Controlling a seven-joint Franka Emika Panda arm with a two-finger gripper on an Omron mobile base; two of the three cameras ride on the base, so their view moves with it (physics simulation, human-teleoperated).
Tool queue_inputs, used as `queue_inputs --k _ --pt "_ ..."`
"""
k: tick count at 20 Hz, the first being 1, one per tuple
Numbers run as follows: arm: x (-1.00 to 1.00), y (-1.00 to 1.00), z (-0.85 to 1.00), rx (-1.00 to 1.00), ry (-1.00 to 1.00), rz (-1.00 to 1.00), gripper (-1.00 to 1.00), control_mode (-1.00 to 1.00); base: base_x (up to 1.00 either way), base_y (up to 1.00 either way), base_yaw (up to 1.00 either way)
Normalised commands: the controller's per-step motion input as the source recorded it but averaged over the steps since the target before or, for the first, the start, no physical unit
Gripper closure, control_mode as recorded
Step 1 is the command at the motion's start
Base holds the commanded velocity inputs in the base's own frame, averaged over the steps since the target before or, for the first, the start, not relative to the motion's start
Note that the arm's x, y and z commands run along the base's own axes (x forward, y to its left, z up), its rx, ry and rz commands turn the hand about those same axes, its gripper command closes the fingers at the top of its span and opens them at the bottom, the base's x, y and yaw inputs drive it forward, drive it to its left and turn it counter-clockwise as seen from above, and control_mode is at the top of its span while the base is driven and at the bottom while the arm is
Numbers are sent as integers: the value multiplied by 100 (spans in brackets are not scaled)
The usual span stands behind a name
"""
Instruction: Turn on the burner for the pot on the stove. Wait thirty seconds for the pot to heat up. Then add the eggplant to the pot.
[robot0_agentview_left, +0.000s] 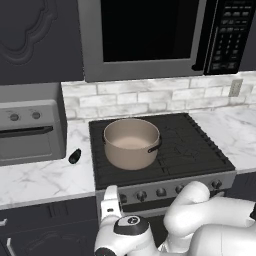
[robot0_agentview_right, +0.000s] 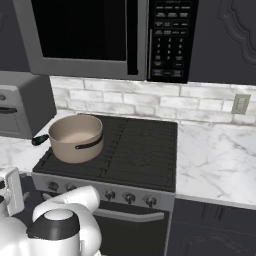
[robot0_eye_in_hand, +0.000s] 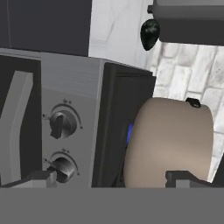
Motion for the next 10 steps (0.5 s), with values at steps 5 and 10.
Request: queue_inputs --k 5,10 --pt "0 0 0 0 0 0 -100 -100 0 0 0" --pt "0 0 0 0 0 0 -100 -100 0 0 0"
